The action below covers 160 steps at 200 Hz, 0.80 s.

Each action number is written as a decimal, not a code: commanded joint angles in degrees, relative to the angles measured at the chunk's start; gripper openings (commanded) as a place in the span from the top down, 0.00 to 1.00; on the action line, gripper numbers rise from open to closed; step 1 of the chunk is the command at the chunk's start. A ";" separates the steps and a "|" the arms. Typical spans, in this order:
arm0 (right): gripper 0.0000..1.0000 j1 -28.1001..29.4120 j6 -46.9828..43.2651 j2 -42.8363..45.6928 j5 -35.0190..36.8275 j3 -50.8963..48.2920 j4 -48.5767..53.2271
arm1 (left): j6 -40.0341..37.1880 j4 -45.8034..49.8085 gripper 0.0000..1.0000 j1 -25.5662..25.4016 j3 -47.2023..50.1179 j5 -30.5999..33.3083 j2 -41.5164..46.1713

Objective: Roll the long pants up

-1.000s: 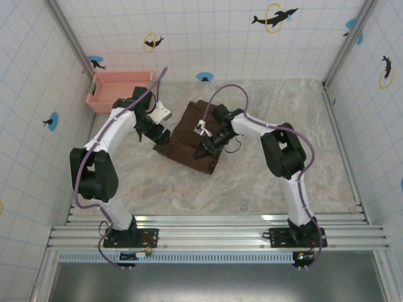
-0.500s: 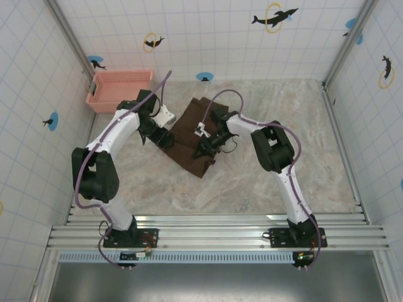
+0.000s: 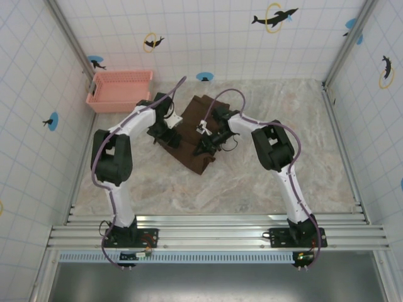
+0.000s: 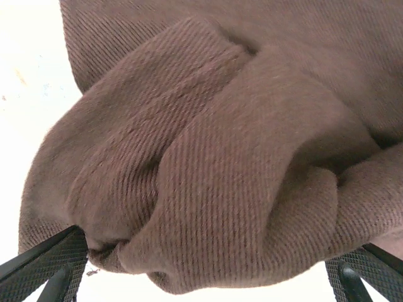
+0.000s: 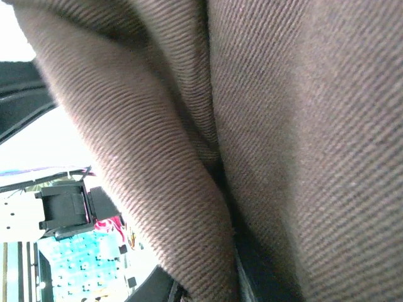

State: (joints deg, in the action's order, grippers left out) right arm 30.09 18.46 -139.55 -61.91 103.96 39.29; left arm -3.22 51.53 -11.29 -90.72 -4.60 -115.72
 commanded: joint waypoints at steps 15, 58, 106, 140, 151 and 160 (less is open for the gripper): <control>0.79 -0.14 1.14 -2.29 -0.96 -1.76 -2.05 | 4.96 0.56 0.03 -1.19 -9.03 5.95 -6.99; 0.57 0.12 -1.40 -1.34 1.71 -0.89 0.70 | 7.41 7.92 0.03 -1.41 -17.38 9.01 -15.32; 0.27 -2.04 -12.82 7.47 22.30 3.97 14.04 | 7.88 9.30 0.03 -1.35 -19.65 8.05 -17.97; 0.17 1.10 -20.67 16.99 40.57 3.94 18.66 | 8.14 11.36 0.03 -1.47 -22.25 6.71 -18.66; 0.15 4.32 -23.61 19.47 50.03 2.53 19.02 | 8.15 11.48 0.03 -1.30 -22.70 6.50 -18.66; 0.14 7.28 -26.31 20.48 57.25 1.75 19.66 | 8.19 11.71 0.03 -1.37 -23.05 6.06 -20.87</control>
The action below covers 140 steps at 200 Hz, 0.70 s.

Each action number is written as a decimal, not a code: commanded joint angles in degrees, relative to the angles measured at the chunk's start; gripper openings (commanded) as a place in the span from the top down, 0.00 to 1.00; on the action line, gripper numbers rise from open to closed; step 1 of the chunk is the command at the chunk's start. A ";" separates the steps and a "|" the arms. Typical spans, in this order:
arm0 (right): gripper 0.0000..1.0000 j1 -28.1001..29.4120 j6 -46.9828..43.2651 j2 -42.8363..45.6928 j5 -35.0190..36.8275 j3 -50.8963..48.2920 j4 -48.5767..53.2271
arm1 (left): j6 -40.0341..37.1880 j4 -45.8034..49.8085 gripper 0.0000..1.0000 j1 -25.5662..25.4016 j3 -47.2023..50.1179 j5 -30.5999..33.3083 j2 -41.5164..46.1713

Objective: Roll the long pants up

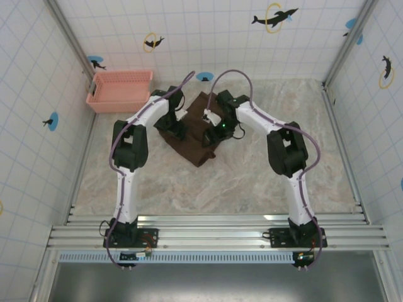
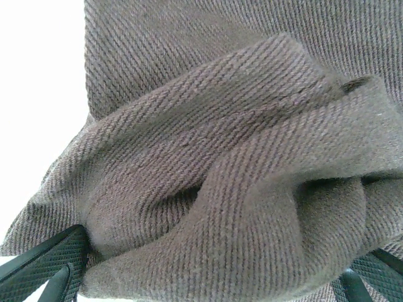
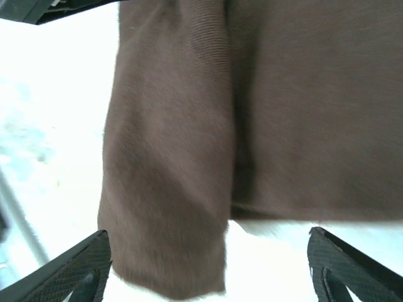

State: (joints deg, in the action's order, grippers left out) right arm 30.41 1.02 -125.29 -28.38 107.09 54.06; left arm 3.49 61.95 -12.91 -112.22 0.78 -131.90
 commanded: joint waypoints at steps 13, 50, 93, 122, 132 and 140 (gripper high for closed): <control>0.12 11.99 -12.08 8.42 35.12 -5.19 1.66 | 1.37 1.99 0.03 0.25 -2.28 0.00 -5.12; 0.02 23.46 -17.23 14.73 50.78 -17.09 -14.71 | 1.11 2.65 0.03 0.25 -2.52 -0.99 -5.22; 0.02 25.14 -15.15 10.94 47.96 -14.15 -17.08 | 0.78 3.26 0.03 0.28 -2.67 -1.71 -5.07; 0.02 25.29 -13.70 7.43 45.86 -10.72 -16.65 | 0.81 3.87 0.03 0.23 -2.73 -2.87 -5.47; 0.02 25.86 -13.04 6.97 46.16 -10.07 -16.44 | 0.82 3.96 0.03 0.31 -2.74 -3.26 -5.58; 0.02 26.55 -12.79 6.88 46.55 -10.20 -16.29 | 0.83 4.12 0.03 0.29 -2.81 -3.66 -5.59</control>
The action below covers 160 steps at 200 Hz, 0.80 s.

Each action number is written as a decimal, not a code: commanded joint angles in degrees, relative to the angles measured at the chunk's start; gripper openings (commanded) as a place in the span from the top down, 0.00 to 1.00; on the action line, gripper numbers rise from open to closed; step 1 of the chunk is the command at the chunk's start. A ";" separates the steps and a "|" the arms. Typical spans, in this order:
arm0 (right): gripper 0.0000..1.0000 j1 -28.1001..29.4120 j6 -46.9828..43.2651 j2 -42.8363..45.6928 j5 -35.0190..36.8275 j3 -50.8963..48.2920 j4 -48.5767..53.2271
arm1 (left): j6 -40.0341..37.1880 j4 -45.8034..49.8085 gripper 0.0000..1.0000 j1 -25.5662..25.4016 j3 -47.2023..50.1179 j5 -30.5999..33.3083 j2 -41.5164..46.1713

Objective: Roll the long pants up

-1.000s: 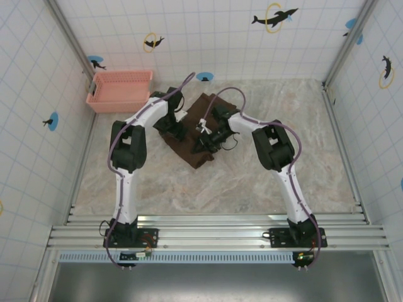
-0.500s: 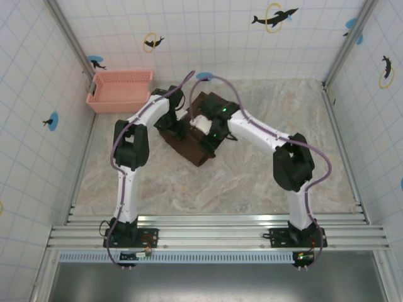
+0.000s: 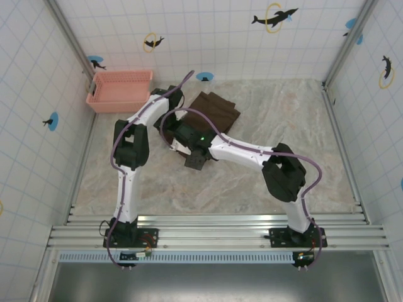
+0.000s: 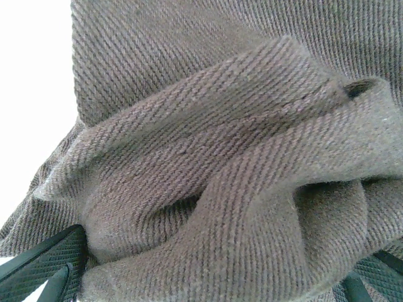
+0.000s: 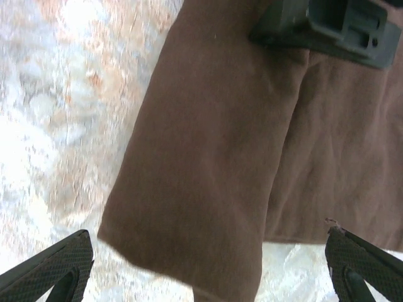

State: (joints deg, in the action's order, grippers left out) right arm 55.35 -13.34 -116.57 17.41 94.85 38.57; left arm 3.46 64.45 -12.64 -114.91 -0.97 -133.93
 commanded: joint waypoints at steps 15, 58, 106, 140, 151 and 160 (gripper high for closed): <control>0.02 2.64 2.43 -1.65 0.86 1.00 -1.35 | 0.99 1.57 0.03 -0.08 -0.14 -2.31 -3.41; 0.02 3.53 3.74 -4.17 0.07 -0.06 -1.92 | 0.80 2.06 0.03 0.08 -0.14 -3.18 -3.96; 0.02 3.45 3.86 -8.51 2.54 -0.32 -3.45 | 0.52 3.20 0.03 0.08 -0.27 -3.91 -4.97; 0.02 2.63 0.65 -10.39 12.11 -2.07 -7.03 | 0.10 3.41 0.03 0.34 -0.31 -4.45 -4.80; 0.02 1.86 -0.22 -11.24 13.43 -2.29 -8.12 | 0.14 3.41 0.03 0.51 -0.28 -4.78 -4.78; 0.02 1.32 -0.45 -11.98 15.60 -2.43 -9.04 | 0.13 3.49 0.03 0.69 -0.22 -4.91 -4.83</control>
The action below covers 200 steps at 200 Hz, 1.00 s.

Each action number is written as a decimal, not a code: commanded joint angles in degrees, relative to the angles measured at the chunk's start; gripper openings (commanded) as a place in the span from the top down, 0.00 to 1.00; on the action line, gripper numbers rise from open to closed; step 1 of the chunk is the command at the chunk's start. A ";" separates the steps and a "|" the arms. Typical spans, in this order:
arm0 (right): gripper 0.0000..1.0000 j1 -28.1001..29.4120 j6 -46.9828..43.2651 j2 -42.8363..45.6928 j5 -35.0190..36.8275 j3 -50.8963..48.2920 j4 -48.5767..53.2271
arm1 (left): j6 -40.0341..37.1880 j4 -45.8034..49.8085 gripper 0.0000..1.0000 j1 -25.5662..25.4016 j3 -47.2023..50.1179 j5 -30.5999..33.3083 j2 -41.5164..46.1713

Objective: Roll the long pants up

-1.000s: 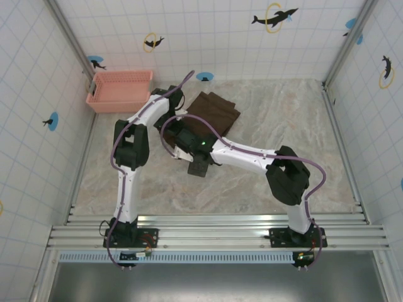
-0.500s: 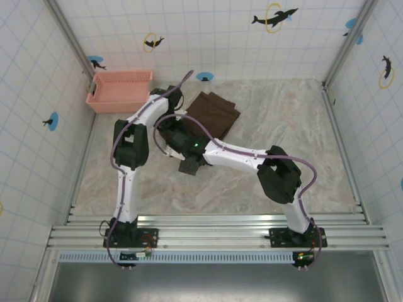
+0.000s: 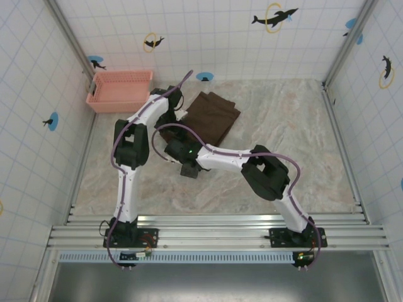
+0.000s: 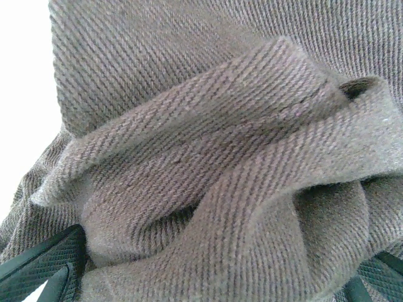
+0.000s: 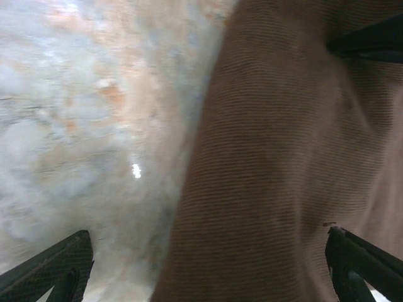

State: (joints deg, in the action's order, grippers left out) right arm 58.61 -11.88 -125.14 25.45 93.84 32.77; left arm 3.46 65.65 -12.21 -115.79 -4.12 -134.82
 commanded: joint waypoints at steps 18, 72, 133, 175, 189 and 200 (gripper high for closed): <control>0.02 -3.30 -2.53 -4.98 8.09 -0.89 -3.38 | 0.00 2.30 0.03 0.50 1.15 -2.17 -3.68; 0.79 -6.84 -4.35 -3.97 -3.32 0.26 0.98 | 0.14 2.30 0.03 2.03 2.06 -3.92 -2.46; 0.80 -9.07 -6.02 6.12 -26.27 -1.81 7.69 | 0.40 3.57 0.03 5.29 -0.23 -8.63 2.32; 0.79 -12.76 -0.25 9.07 -48.45 -0.04 14.03 | 1.87 3.01 0.03 9.27 -1.84 -10.20 8.04; 0.80 -13.89 1.30 7.42 -54.75 2.53 17.27 | 2.37 2.99 0.03 9.44 -2.63 -10.29 9.32; 0.79 -14.76 2.72 6.65 -59.41 3.08 17.65 | 2.94 3.00 0.03 9.53 -2.94 -10.34 10.14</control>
State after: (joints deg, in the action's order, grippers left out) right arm 45.08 -13.23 -118.65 -15.33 94.24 42.70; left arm 4.21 69.14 -3.49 -116.11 -14.50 -128.97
